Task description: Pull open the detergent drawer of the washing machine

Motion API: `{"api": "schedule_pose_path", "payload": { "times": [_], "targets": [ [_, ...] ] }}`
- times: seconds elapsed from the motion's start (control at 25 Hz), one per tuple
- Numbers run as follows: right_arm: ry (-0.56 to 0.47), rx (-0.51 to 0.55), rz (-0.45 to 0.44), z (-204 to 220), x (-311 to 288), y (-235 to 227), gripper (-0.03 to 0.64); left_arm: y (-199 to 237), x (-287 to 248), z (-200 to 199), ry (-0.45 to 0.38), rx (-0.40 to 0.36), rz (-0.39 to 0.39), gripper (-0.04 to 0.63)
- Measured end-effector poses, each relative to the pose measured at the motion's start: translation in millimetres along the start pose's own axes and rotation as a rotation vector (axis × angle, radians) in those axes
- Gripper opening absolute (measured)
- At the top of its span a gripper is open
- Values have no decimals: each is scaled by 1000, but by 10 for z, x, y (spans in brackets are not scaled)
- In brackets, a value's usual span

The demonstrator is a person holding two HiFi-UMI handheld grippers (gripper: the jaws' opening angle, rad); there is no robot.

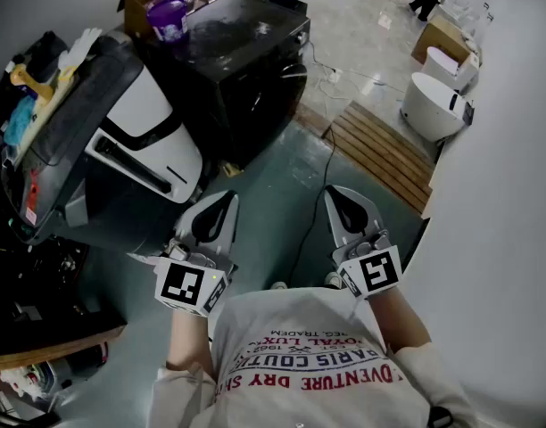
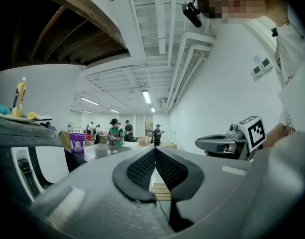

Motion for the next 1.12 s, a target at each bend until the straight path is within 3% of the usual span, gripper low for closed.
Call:
{"api": "schedule_pose_path", "payload": {
  "times": [0.56,0.6,0.68,1.12],
  "targets": [
    [19,-8,53,87,-183,-76,2,131,-136,45,-38,31,-17,5],
    [21,-7,56,94,-207,-91,2,144,-154,55,-51,33,-15,43],
    [23,-5,56,113,-251,-125,2,180,-199,89,-60,38,-8,308],
    [57,-46,2,436,-709,-658,2,410,-754,281,-22,64,-86,328]
  ]
}}
Point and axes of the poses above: the fingertips, and each gripper's own axes: x backward along the fingers, y to its left, z out of its underside, the point moved 10 cm from there along x, backward along the fingers, and after that the axes turned 6 degrees about z, right-handed, at the moved point
